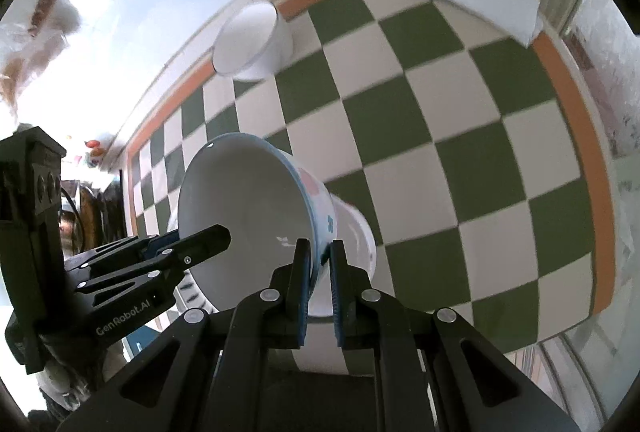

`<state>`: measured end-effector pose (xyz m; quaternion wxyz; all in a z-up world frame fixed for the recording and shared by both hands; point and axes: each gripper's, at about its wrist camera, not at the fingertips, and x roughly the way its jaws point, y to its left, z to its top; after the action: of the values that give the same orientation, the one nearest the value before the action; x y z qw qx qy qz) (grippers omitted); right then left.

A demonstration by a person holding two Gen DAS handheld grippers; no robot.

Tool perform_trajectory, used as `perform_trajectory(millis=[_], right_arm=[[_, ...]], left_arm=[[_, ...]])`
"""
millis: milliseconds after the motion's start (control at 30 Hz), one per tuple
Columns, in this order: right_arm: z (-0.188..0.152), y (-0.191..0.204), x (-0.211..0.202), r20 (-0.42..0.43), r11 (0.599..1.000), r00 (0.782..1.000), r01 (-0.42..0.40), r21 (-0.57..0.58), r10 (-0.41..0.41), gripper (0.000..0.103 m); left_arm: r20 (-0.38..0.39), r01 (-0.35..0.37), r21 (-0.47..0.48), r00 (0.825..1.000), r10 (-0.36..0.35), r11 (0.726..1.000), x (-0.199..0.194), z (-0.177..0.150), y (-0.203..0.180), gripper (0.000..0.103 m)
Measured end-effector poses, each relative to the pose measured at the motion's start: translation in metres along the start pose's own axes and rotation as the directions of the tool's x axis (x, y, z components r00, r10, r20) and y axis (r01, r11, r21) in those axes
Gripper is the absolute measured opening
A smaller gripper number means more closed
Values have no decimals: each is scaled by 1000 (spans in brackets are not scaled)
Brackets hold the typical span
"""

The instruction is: Organize plates and bowls

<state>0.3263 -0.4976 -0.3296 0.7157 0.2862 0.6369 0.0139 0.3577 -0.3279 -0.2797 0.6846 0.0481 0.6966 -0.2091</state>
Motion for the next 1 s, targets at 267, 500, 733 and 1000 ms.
perform_trajectory(millis=[267,500,733,1000], right_arm=[[-11,-9,25,-53,1000,998,29,-1,-29,11],[-13,-15,35,-73,999,996,40,0,-40,10],[-10,-17,42,-92,999,994,51,1,-51,10],[7,-11,18,-62,1000,998,20,-17,-21,10]], left_arm=[[-55,-26,0,998,26,1000,29,-9,-1,20],[-80,-63,15,995,64,998,44,-9,-5,20],[-100,-66,3,993,66,998,53,-7,-3,20],[13,-38,-34,999,39,999,2,6,9,21]])
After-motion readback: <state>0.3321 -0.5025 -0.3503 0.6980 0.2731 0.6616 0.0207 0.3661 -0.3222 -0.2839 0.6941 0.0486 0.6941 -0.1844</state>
